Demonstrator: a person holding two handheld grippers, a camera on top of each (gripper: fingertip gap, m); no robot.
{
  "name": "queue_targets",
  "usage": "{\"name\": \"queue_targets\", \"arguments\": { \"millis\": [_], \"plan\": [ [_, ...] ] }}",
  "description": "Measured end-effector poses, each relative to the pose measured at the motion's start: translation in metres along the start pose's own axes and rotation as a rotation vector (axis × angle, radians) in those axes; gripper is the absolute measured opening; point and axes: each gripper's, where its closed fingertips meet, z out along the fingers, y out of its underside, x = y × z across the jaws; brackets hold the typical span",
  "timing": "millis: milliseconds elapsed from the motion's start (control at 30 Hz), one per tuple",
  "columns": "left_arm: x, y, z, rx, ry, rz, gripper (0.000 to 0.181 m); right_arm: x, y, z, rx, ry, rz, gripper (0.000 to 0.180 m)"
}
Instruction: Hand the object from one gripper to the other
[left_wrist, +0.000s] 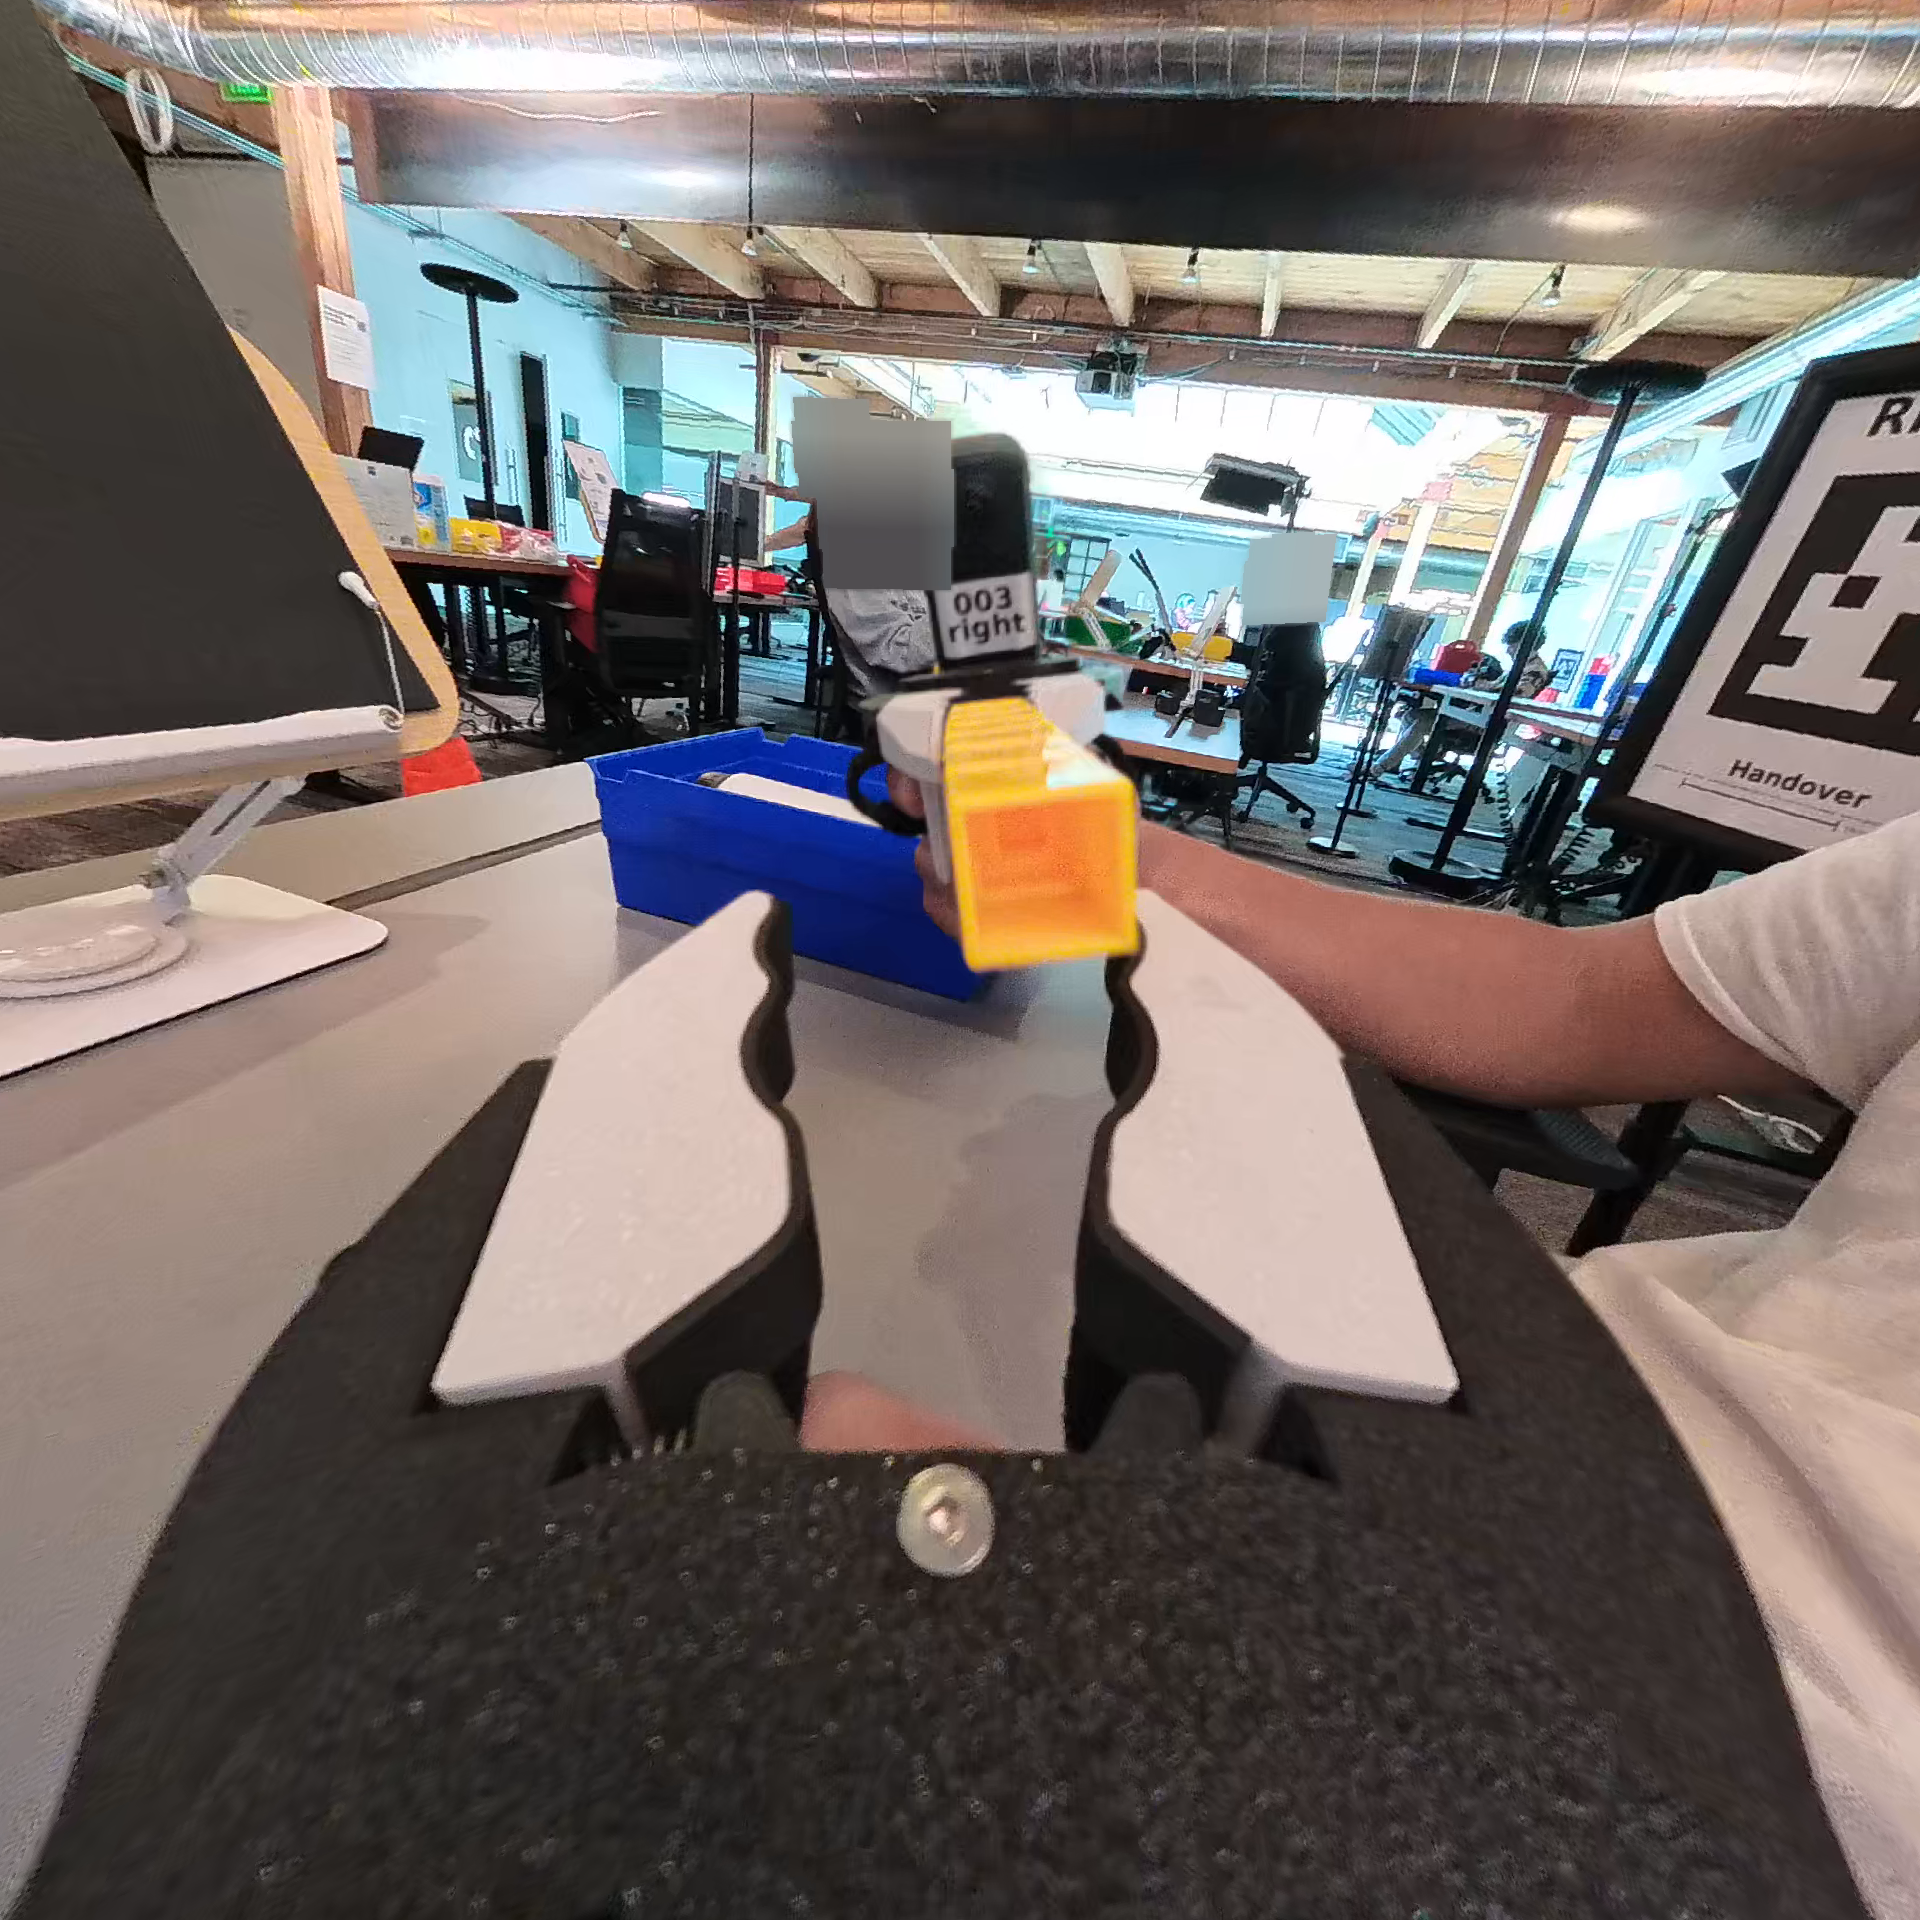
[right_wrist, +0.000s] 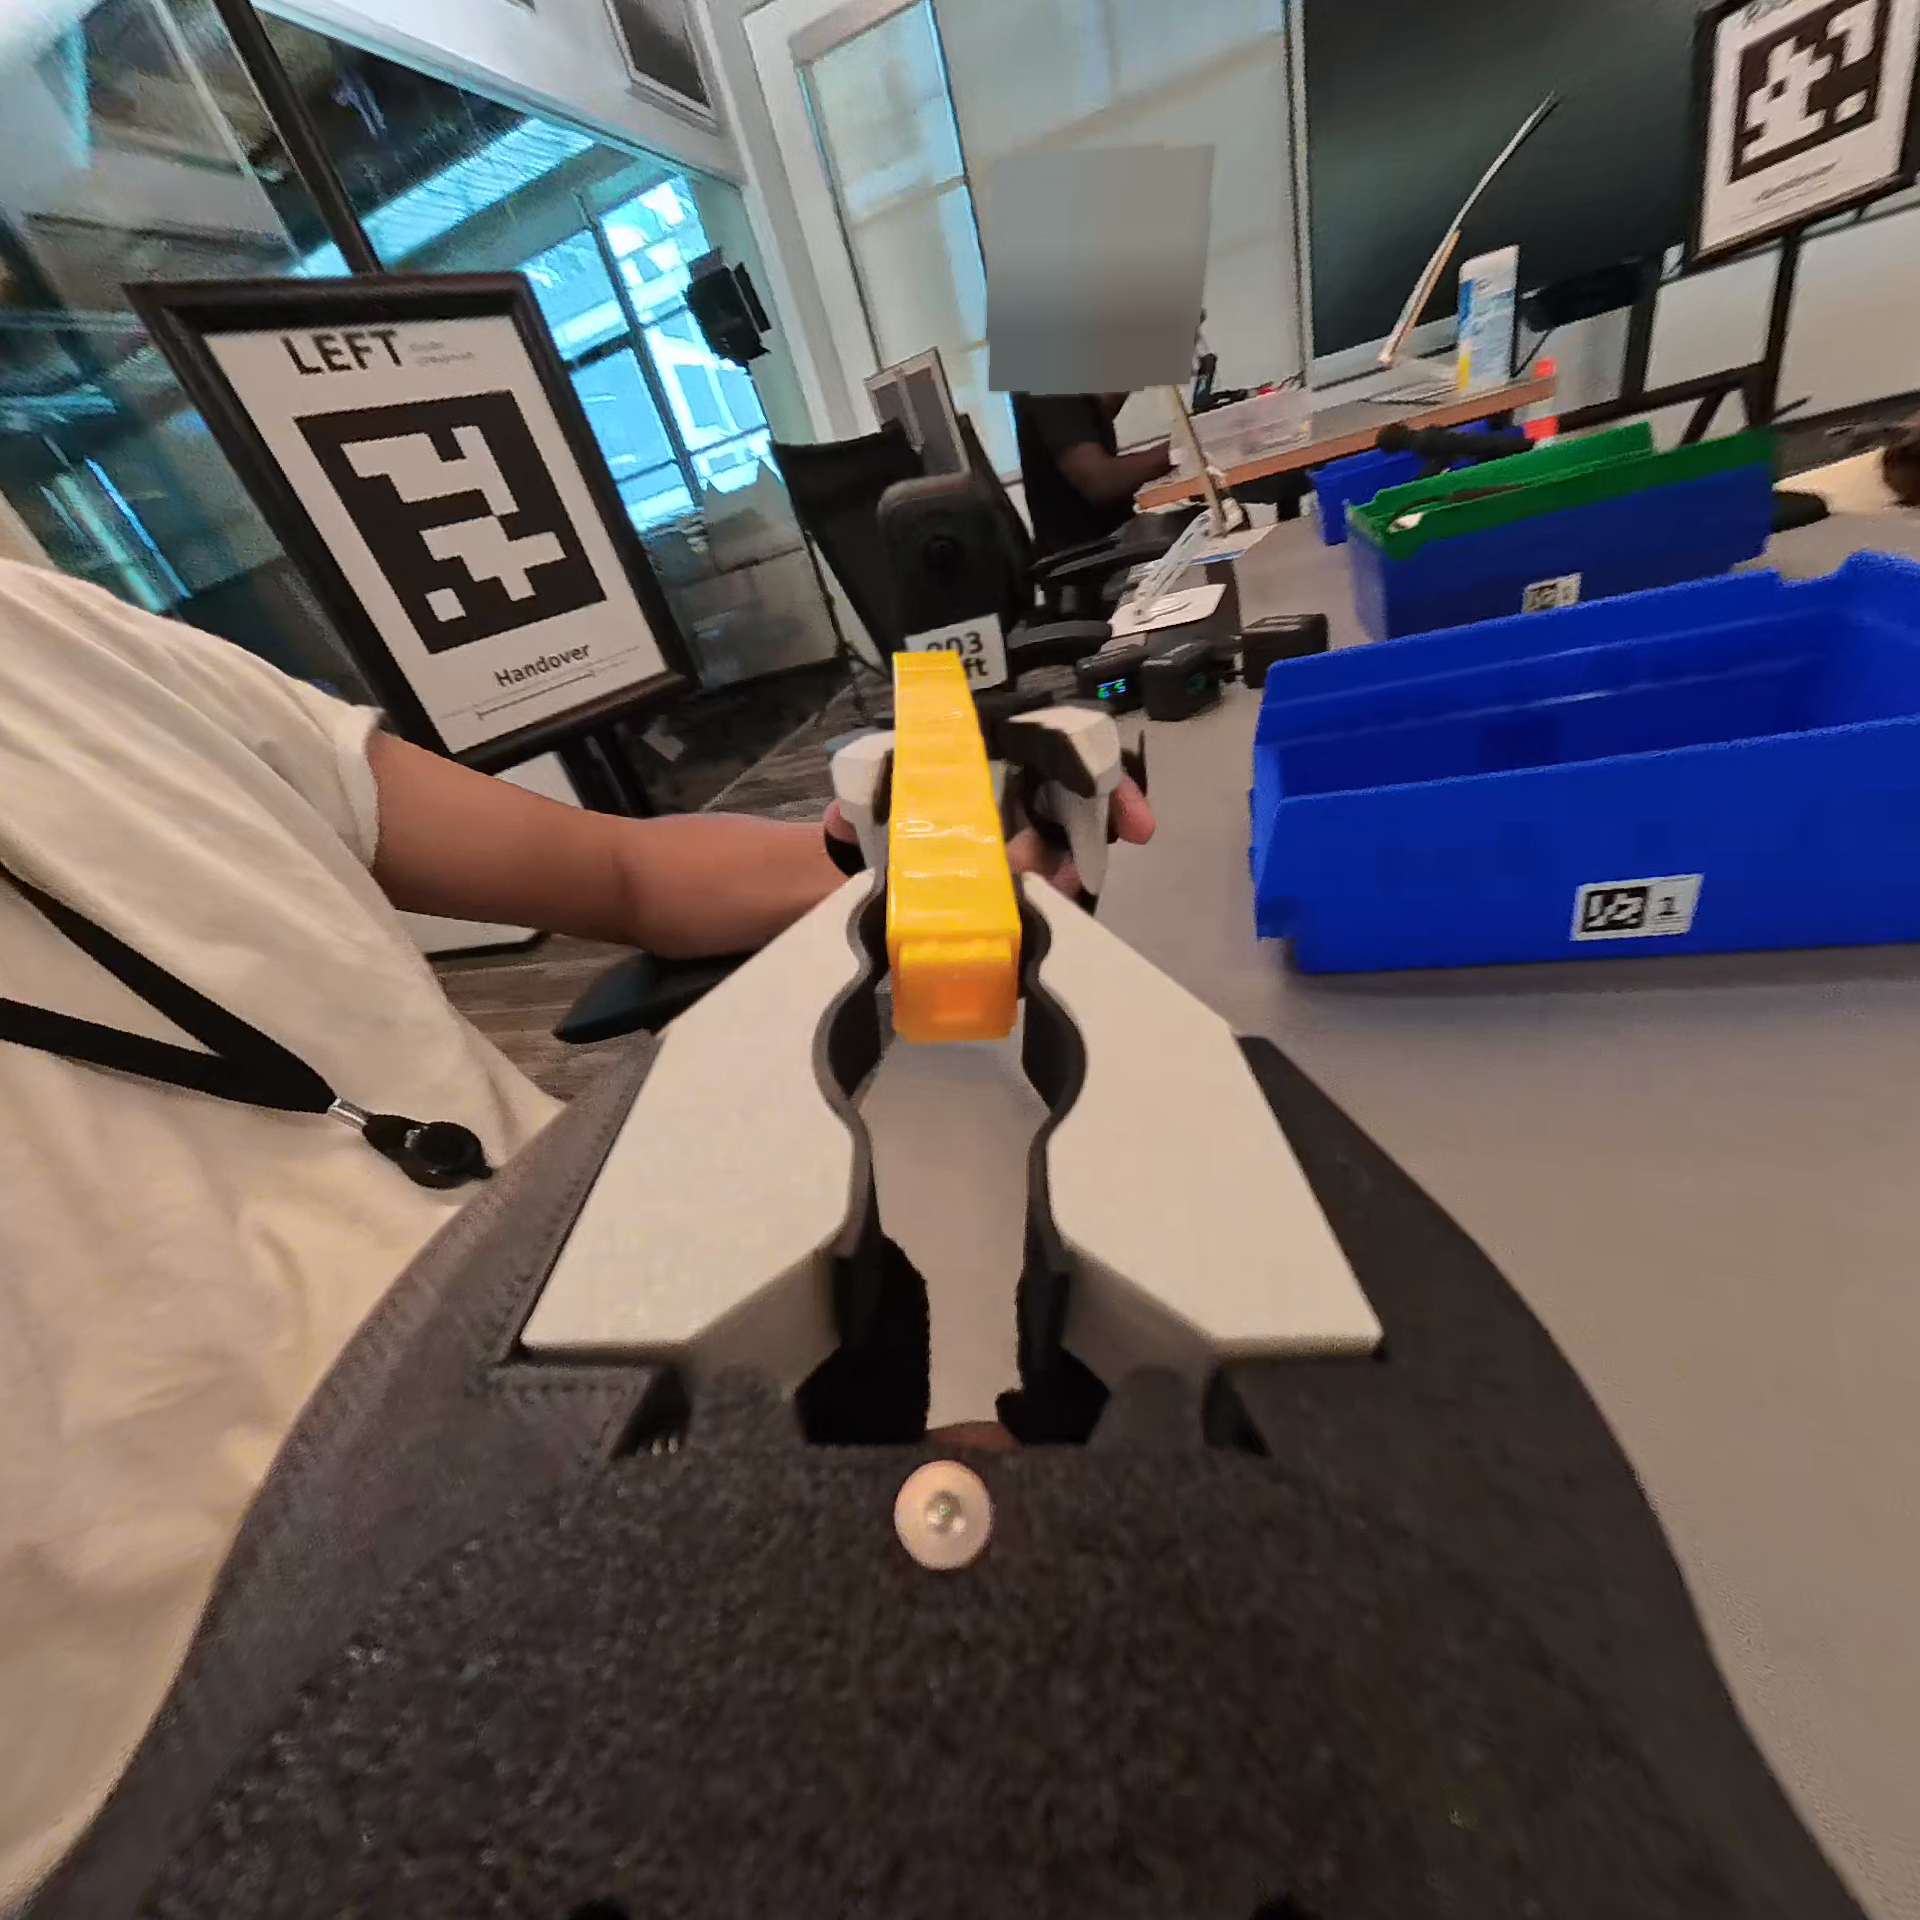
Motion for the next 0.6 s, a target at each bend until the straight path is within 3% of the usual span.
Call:
{"name": "queue_targets", "arguments": {
  "millis": [200,333,600],
  "plan": [
    [0.004,0.012,0.001,-0.066,0.057,-0.039,0.031,0.007,0.015,0.007,-0.060,0.021,0.013,0.022],
    [0.003,0.014,0.004,-0.063,0.042,-0.044,0.041,0.012,0.021,0.005,-0.072,0.039,0.027,0.022],
    [-0.011,0.015,0.002,-0.080,-0.020,-0.042,0.034,0.025,0.023,0.008,-0.078,0.118,0.021,0.024]
  ]
}}
